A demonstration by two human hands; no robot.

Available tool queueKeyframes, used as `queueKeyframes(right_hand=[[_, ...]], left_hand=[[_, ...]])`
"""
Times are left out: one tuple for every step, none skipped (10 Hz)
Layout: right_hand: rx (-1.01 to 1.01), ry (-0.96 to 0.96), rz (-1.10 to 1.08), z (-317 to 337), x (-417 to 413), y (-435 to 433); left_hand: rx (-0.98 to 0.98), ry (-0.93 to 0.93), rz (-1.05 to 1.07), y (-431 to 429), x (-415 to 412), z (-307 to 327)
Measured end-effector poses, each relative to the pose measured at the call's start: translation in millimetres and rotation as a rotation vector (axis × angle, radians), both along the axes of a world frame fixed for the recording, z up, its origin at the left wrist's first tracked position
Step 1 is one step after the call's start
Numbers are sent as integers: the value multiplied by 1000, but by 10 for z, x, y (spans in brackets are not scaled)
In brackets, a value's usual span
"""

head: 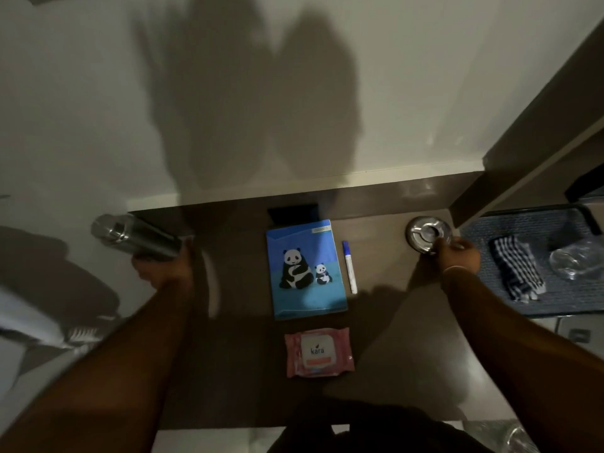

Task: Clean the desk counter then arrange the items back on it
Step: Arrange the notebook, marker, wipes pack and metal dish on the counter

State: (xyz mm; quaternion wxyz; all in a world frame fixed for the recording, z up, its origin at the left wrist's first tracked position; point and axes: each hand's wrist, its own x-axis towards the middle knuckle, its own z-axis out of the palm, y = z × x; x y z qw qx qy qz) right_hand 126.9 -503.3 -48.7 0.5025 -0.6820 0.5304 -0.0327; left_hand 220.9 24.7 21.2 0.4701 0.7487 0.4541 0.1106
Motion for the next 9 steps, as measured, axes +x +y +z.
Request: queueKeyframes(right_hand=[[-119, 85, 42, -2, 8, -52], [-245, 127, 117, 20, -57, -53], [-295, 121, 179, 28, -137, 41], [-353, 101, 244, -13, -227, 358], [-346, 97, 310, -20, -251, 639], [-448, 76, 488, 20, -252, 1003], [-517, 54, 600, 68, -216, 1151], [-597, -8, 714, 143, -232, 1253], [-605, -22, 752, 241, -283, 1276]], left_hand=[[-69, -80, 50, 73, 184, 29], [-80, -104, 91, 114, 239, -15], [-22, -56, 35, 157, 164, -54], [-65, -27, -117, 110, 58, -78], [-82, 38, -263, -45, -69, -95], [-10, 31, -446, -379, -272, -147], [-30, -5, -470, -569, -350, -178], [7, 21, -496, -672, -355, -135], [-54, 36, -510, -678, -374, -112]])
